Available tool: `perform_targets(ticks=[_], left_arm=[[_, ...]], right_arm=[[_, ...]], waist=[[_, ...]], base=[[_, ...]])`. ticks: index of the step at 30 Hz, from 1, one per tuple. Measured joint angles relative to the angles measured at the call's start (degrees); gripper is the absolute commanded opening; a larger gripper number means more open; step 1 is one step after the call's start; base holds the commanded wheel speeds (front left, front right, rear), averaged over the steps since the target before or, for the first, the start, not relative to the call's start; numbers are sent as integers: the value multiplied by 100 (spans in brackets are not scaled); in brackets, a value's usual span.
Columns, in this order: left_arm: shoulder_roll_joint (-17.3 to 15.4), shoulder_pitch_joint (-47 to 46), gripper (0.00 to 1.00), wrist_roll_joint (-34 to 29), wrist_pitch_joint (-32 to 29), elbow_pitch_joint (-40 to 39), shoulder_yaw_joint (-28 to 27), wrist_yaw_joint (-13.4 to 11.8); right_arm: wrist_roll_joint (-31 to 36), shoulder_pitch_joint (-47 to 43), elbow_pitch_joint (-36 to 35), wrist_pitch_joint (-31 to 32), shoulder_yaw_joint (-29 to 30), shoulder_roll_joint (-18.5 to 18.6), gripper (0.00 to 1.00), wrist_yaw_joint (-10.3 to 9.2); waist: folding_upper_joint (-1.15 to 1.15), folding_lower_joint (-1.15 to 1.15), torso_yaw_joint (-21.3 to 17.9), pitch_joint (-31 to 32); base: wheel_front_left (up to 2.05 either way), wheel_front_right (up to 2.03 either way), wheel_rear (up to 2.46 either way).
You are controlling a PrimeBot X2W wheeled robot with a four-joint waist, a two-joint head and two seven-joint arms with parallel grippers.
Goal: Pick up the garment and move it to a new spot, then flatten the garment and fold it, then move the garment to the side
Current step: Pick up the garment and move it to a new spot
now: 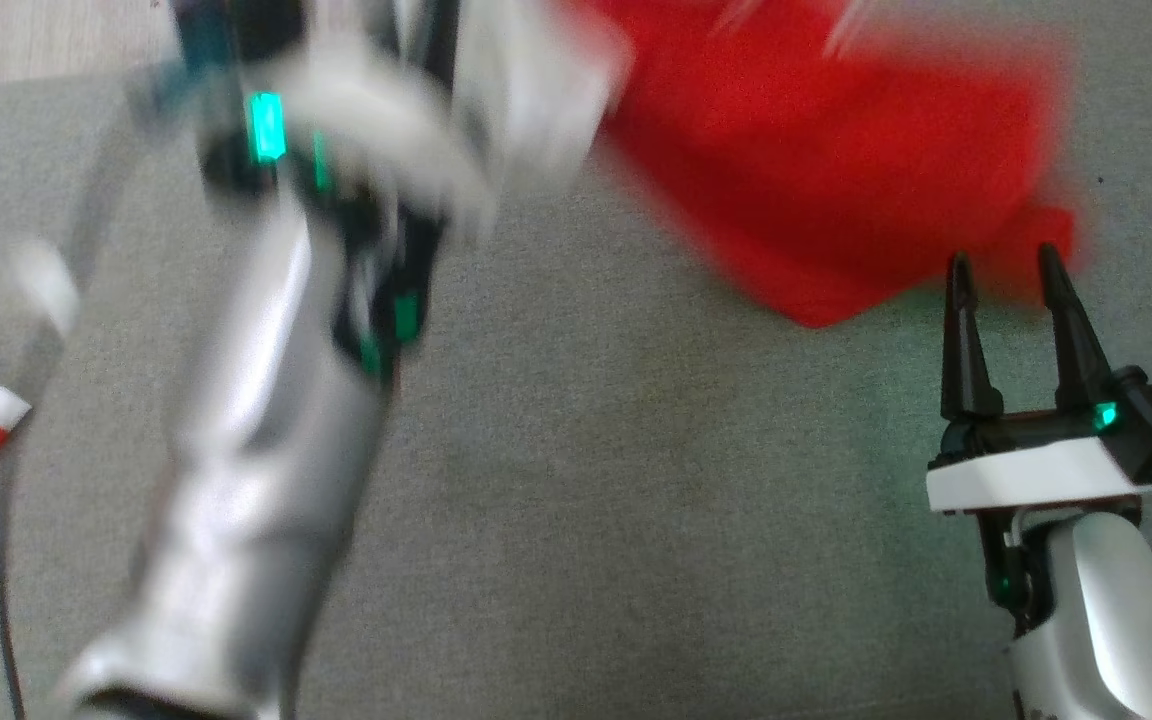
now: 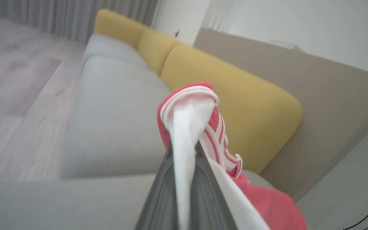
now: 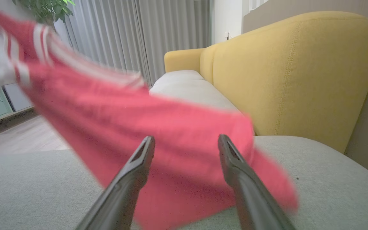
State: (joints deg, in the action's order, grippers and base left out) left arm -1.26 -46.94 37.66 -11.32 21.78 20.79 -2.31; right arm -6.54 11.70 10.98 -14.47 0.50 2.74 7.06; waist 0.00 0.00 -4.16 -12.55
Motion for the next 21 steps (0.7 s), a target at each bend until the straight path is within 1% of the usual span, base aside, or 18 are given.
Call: perform_targets(ticks=[3,6,9,12,13,14,15,17,21], left_arm=[[-23,995,0,90,459,422,-7,-127],[-107,1618,0,62,892,948,-23,-130],[-231,1796,0,42,1260,1256,-59,-109],[-227,1787,0,13,1589,1497,-68,16],[-226,1788,26,13,1707,1537,-71,49],[-235,1788,45,-4,1846,1558,-56,135],[-252,1783,100,-76,1980,1595,-35,141],[-292,1781,100,-245,2163,1686,22,241],[-361,1785,100,-323,2329,1837,132,358]], right_arm=[[20,-75,5,0,42,-1,100,0],[57,-78,7,0,48,-1,100,0],[59,-79,3,0,62,-2,100,-1],[141,-80,8,0,159,-3,100,0],[167,-80,11,0,160,-3,100,0],[183,-80,16,0,155,-3,100,0],[209,-80,19,0,147,-4,100,0],[245,-81,21,0,132,-4,100,0],[300,-85,41,0,57,-5,100,0]], waist=[[0,0,25,-47],[0,0,27,-103],[0,0,17,-141],[0,0,65,-146],[0,0,80,-141],[0,0,94,-130],[0,0,109,-117],[0,0,139,-85],[0,-1,202,56]], base=[[0,0,0],[0,0,0],[0,0,0],[0,0,0],[0,0,0],[0,0,0],[0,0,0],[0,0,0],[0,0,0]])
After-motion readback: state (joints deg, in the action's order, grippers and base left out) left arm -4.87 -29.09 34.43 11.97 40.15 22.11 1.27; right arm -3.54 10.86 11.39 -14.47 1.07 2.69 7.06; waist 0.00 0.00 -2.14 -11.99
